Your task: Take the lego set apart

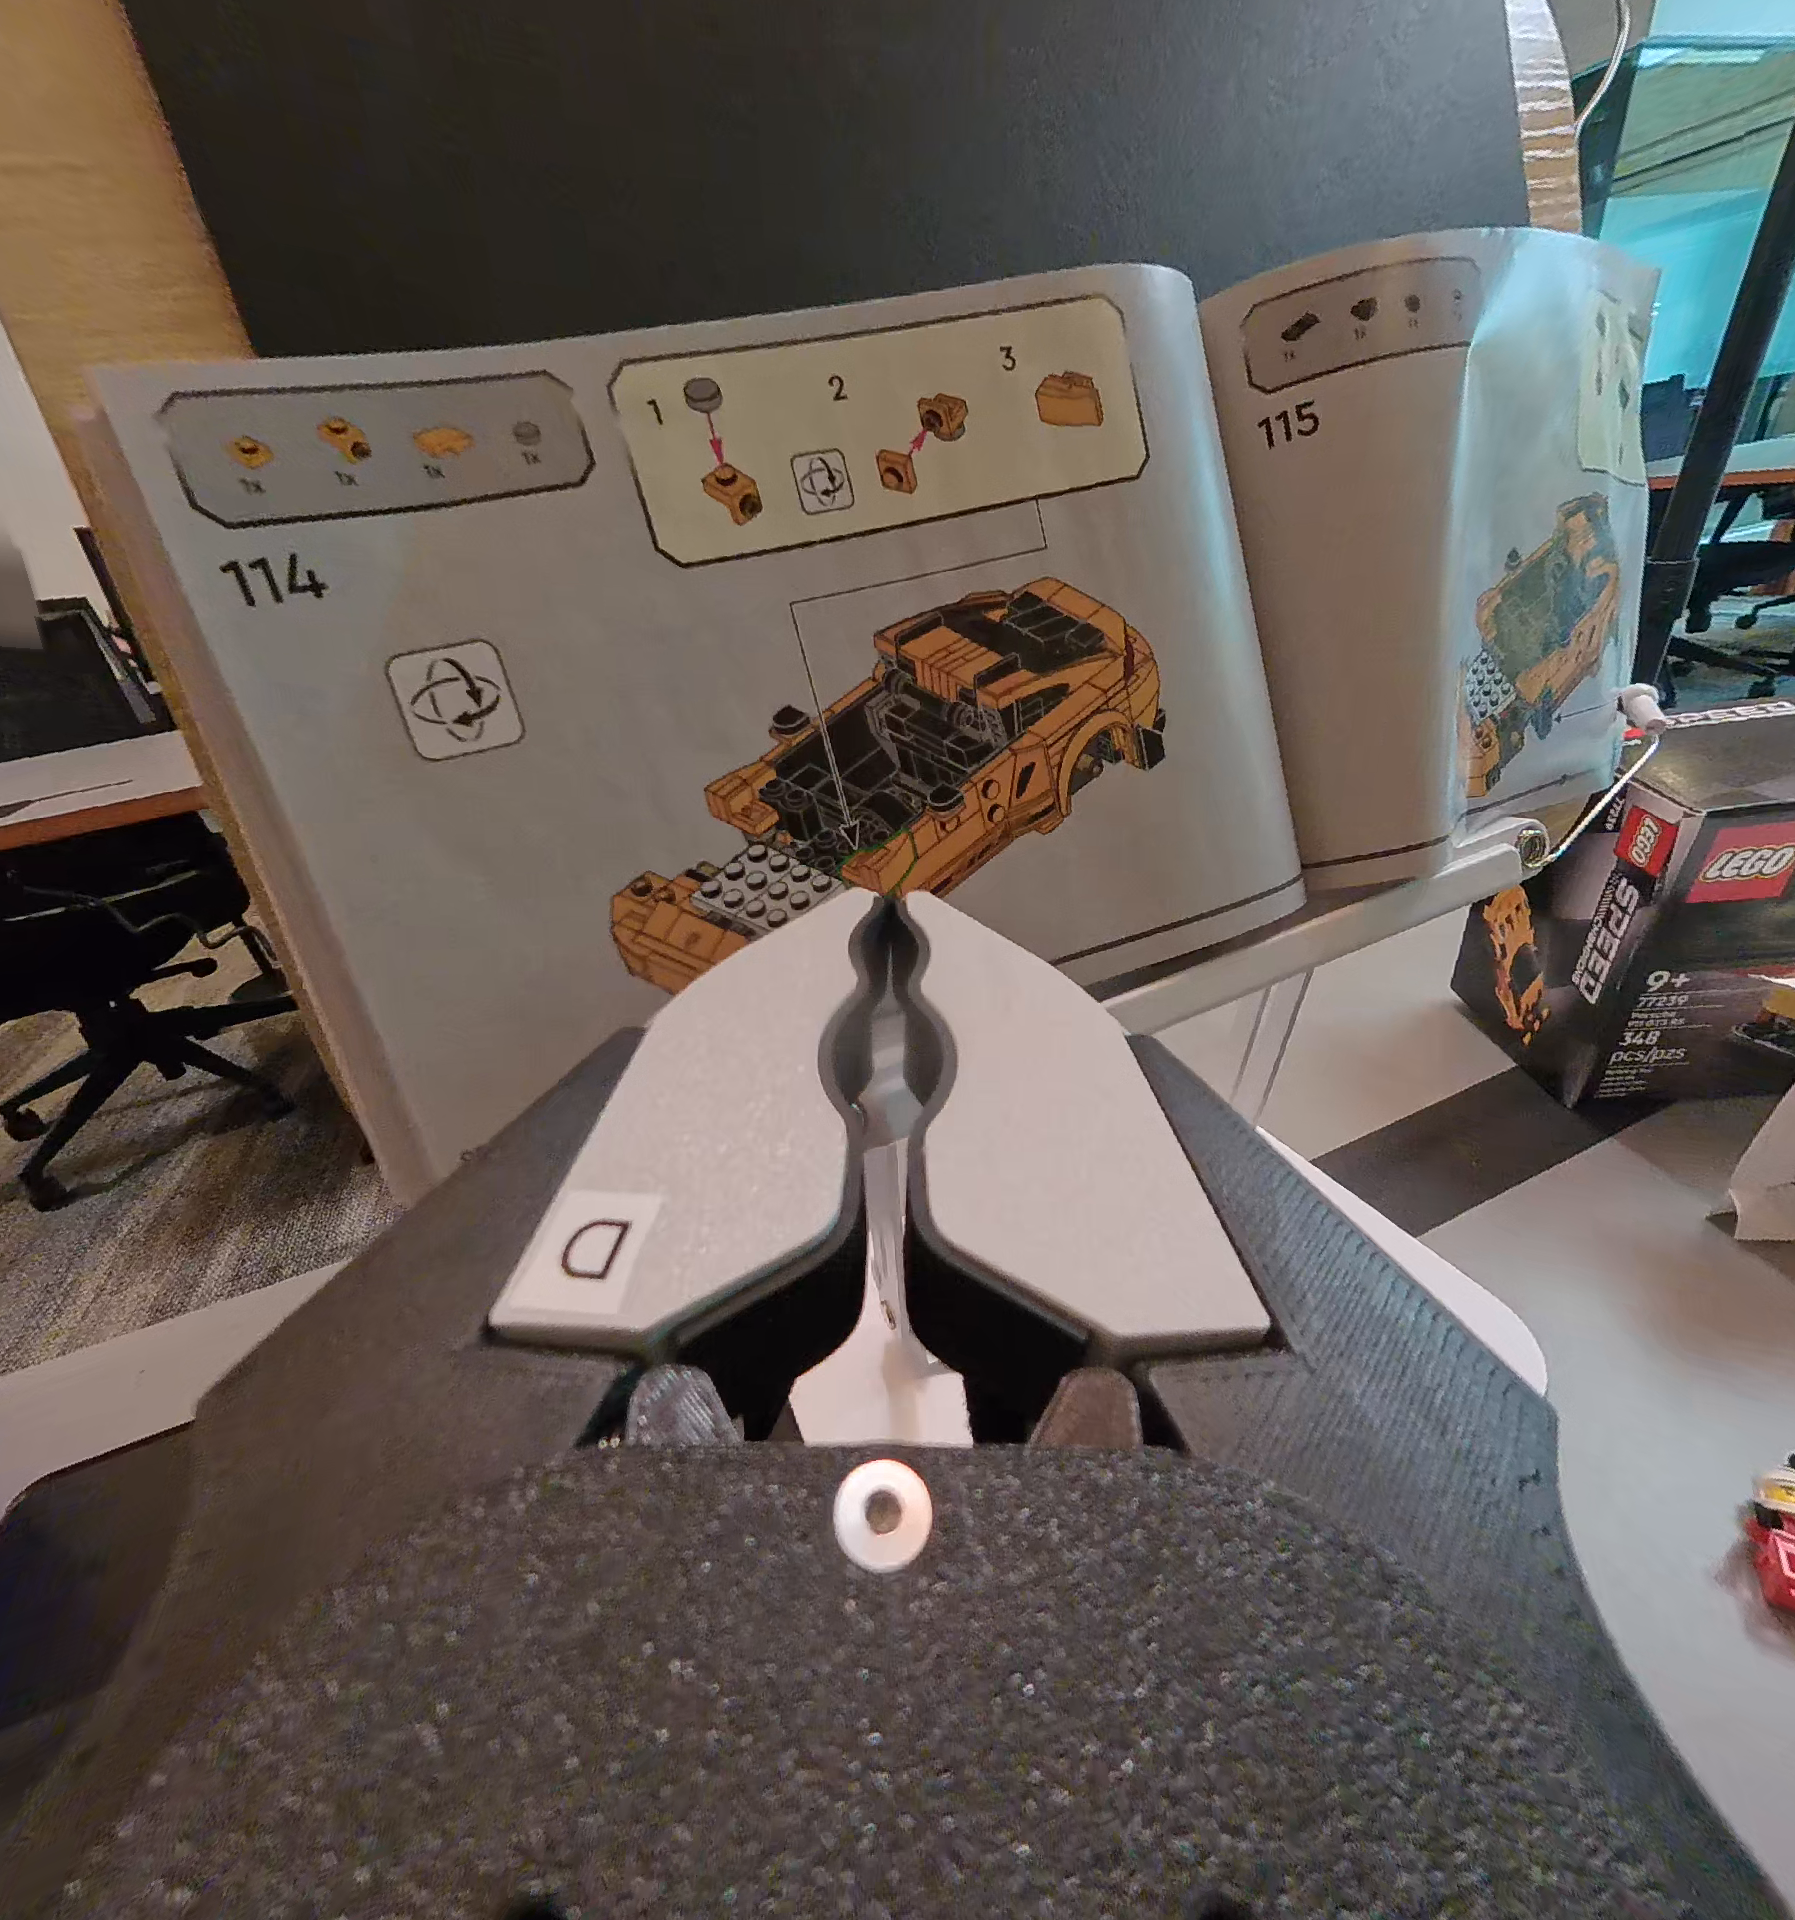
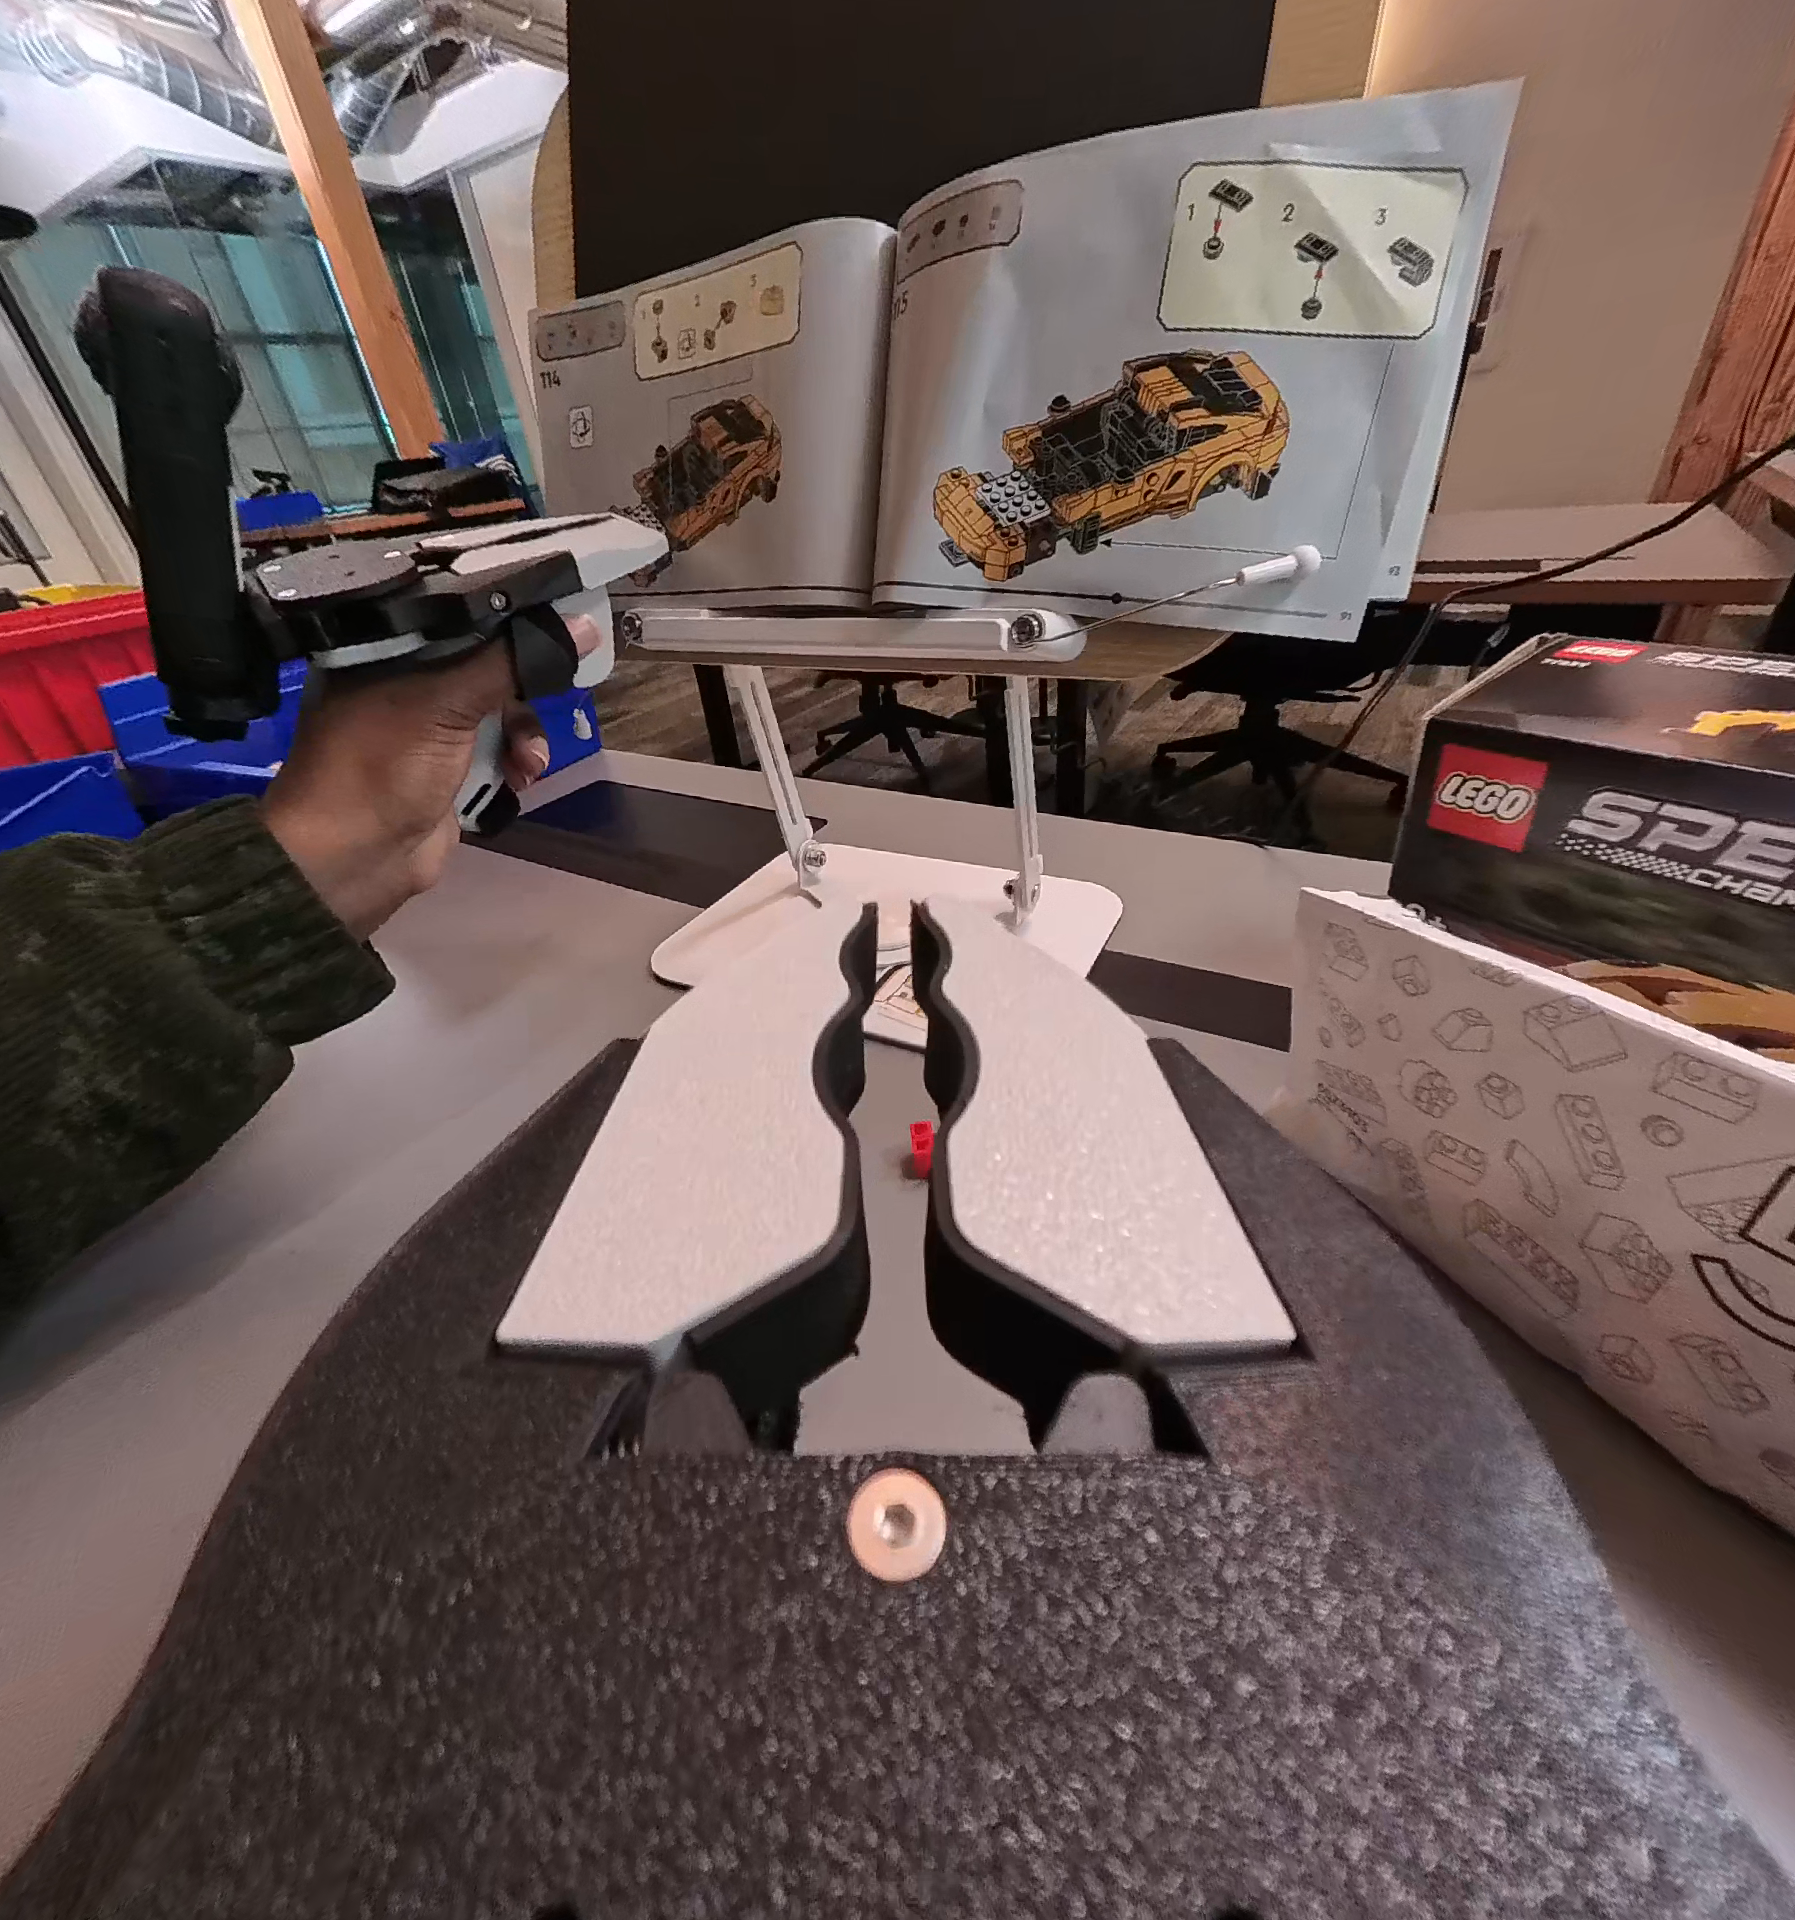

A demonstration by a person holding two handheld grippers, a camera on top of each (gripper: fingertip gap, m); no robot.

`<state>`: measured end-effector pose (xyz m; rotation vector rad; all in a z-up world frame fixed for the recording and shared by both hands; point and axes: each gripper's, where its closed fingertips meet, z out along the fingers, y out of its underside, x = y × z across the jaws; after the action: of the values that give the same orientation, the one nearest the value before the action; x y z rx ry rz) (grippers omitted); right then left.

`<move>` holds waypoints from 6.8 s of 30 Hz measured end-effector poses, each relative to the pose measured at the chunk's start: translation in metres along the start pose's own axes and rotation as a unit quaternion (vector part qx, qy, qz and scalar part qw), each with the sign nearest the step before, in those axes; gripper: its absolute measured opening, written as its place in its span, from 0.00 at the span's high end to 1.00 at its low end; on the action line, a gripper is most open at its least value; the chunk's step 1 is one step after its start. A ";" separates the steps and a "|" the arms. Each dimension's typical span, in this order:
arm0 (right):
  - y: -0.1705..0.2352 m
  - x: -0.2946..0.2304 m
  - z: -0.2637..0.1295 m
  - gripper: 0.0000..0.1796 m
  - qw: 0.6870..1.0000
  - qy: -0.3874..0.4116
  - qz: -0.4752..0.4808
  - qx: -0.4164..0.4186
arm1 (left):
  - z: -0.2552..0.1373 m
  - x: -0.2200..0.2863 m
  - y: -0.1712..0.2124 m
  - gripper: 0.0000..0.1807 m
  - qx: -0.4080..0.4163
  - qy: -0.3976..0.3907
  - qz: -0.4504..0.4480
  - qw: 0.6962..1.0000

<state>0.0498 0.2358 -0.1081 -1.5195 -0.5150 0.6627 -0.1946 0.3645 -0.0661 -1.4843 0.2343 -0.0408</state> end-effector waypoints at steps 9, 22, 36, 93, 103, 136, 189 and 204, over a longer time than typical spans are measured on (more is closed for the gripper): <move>0.006 -0.001 0.002 0.97 1.000 -0.004 0.003 -0.007 | 0.000 -0.002 0.000 1.00 0.002 0.000 -0.002 1.000; 0.014 -0.005 0.003 0.97 1.000 -0.013 0.008 -0.019 | -0.001 -0.002 0.001 1.00 -0.002 0.005 -0.008 1.000; 0.018 -0.007 0.003 0.97 0.999 -0.019 0.006 -0.025 | -0.003 0.002 -0.002 0.97 0.001 0.016 -0.015 1.000; 0.006 -0.009 -0.006 0.97 1.000 -0.023 -0.008 -0.011 | -0.037 0.044 -0.044 0.99 0.037 0.040 0.047 0.997; 0.042 -0.018 -0.028 0.93 0.970 -0.124 -0.133 -0.160 | -0.127 0.128 -0.022 0.94 -0.061 0.212 0.142 0.965; 0.113 -0.060 -0.055 0.93 0.921 -0.228 -0.214 -0.235 | -0.241 0.215 0.159 0.97 -0.351 0.424 0.134 0.824; 0.077 -0.160 -0.040 1.00 0.914 -0.365 0.018 -0.177 | -0.241 0.205 0.064 0.98 0.001 0.371 0.305 0.877; 0.084 -0.117 -0.028 0.93 0.934 -0.301 -0.032 -0.187 | -0.235 0.165 0.130 0.97 -0.202 0.412 0.236 0.856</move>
<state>-0.0220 0.1305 -0.1805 -1.6301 -1.2078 1.0287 -0.0914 0.1180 -0.2324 -1.7118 1.3733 -0.2469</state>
